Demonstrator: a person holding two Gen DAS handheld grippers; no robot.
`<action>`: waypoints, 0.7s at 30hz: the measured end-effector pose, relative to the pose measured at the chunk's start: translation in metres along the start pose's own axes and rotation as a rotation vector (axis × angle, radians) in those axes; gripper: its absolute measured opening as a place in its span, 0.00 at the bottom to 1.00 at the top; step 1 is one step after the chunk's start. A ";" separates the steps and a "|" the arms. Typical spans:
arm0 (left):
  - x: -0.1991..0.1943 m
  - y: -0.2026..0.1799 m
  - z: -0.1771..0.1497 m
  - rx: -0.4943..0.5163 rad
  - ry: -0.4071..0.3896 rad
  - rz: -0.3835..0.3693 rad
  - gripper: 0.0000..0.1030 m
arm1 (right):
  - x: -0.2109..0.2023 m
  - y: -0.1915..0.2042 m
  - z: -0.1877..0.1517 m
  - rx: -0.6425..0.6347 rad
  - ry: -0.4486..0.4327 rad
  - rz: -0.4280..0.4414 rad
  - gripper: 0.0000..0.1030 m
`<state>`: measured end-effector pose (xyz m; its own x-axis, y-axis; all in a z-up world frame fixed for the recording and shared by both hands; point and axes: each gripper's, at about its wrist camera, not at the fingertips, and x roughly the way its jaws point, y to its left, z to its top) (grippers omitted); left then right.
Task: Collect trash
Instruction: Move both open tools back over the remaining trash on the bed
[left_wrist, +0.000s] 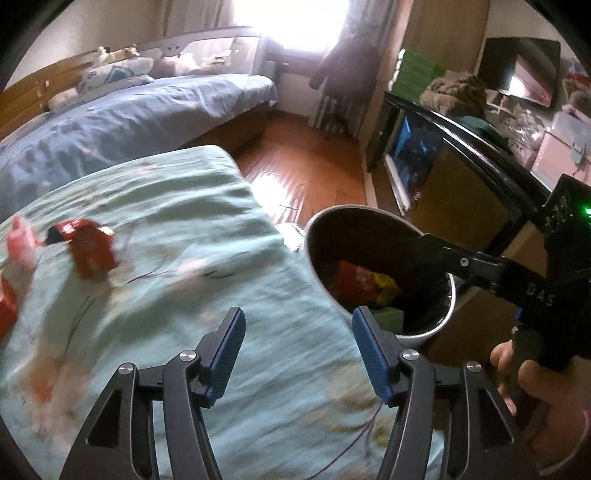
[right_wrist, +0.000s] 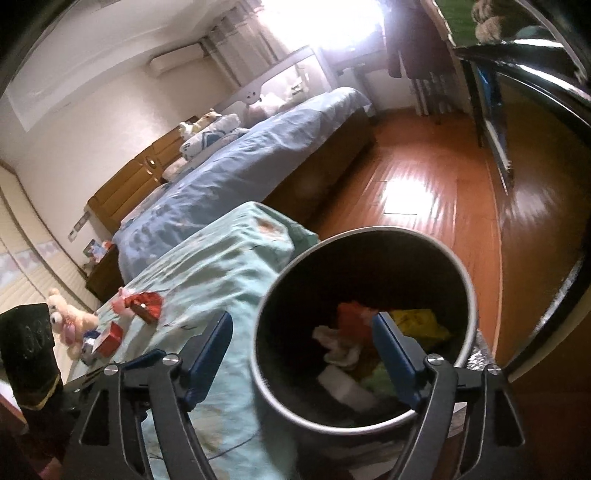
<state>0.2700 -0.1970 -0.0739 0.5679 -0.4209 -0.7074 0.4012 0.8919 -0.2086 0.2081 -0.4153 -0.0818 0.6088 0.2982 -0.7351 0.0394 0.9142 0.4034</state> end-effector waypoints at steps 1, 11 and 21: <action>-0.007 0.005 -0.004 -0.011 -0.007 0.013 0.60 | 0.000 0.004 -0.001 -0.003 0.001 0.008 0.79; -0.047 0.057 -0.027 -0.111 -0.033 0.104 0.62 | 0.009 0.062 -0.013 -0.085 0.037 0.106 0.85; -0.081 0.097 -0.043 -0.202 -0.058 0.153 0.62 | 0.035 0.112 -0.030 -0.167 0.095 0.172 0.86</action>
<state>0.2318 -0.0690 -0.0656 0.6533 -0.2822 -0.7025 0.1594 0.9584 -0.2367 0.2100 -0.2947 -0.0783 0.5181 0.4708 -0.7141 -0.1947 0.8779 0.4375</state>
